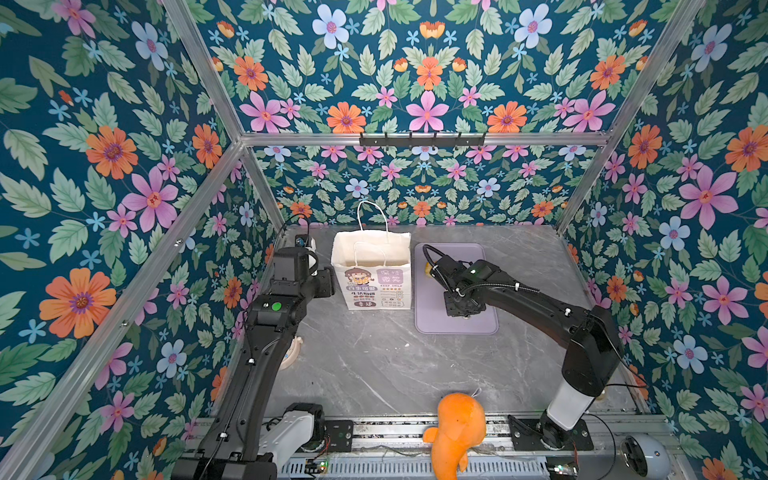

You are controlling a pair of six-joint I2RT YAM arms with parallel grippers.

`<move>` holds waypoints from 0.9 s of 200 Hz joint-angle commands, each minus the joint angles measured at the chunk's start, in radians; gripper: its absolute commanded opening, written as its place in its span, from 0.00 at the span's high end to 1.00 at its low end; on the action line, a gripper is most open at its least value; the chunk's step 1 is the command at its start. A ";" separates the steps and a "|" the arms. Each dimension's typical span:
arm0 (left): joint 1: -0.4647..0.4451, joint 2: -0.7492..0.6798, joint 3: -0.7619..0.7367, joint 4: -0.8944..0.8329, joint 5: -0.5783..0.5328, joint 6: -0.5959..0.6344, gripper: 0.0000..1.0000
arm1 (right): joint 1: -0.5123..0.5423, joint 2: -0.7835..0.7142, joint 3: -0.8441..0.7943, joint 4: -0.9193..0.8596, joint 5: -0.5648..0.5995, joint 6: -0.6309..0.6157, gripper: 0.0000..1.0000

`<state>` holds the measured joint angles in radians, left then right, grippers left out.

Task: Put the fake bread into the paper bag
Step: 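Squeeze the tongs shut on the striped bun with the right gripper, then lift the striped bun with the tongs and carry it over the bag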

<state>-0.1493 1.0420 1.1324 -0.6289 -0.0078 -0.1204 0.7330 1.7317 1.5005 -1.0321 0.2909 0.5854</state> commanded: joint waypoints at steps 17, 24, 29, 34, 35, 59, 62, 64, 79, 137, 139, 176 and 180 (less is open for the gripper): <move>0.001 -0.002 0.000 0.005 0.004 0.010 0.31 | 0.000 -0.056 0.024 -0.048 0.036 -0.019 0.65; 0.001 -0.002 0.001 0.005 0.004 0.011 0.31 | 0.000 -0.065 0.028 -0.053 0.039 -0.023 0.65; 0.001 -0.003 0.000 0.005 0.003 0.010 0.31 | 0.000 -0.064 0.032 -0.057 0.040 -0.026 0.65; 0.001 -0.002 0.001 0.005 0.004 0.010 0.31 | 0.000 -0.099 0.036 -0.060 0.042 -0.029 0.65; 0.001 -0.003 0.002 0.005 0.004 0.010 0.31 | 0.000 -0.101 0.037 -0.061 0.042 -0.030 0.65; 0.001 -0.005 0.001 0.005 0.004 0.009 0.31 | 0.000 -0.150 0.067 -0.072 0.037 -0.056 0.66; 0.001 -0.005 0.002 0.005 0.004 0.009 0.31 | -0.001 -0.156 0.074 -0.073 0.034 -0.059 0.66; 0.001 -0.006 0.001 0.005 0.004 0.009 0.31 | 0.000 -0.161 0.077 -0.074 0.034 -0.062 0.66; 0.001 -0.005 0.006 0.005 0.003 0.008 0.31 | 0.000 -0.193 0.104 -0.074 0.015 -0.094 0.66; 0.001 -0.011 0.022 -0.002 0.010 0.004 0.31 | 0.001 -0.285 0.237 -0.095 -0.033 -0.201 0.67; 0.001 -0.012 0.021 -0.003 0.010 0.004 0.31 | 0.001 -0.286 0.242 -0.095 -0.036 -0.205 0.67; 0.001 -0.016 0.028 -0.008 0.016 -0.001 0.31 | 0.002 -0.292 0.355 -0.109 -0.071 -0.273 0.67; 0.001 -0.016 0.029 -0.007 0.016 -0.001 0.31 | 0.002 -0.291 0.367 -0.111 -0.075 -0.282 0.67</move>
<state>-0.1493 1.0317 1.1534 -0.6300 0.0010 -0.1211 0.7338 1.4445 1.8137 -1.1431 0.2413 0.3729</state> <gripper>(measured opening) 0.691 0.329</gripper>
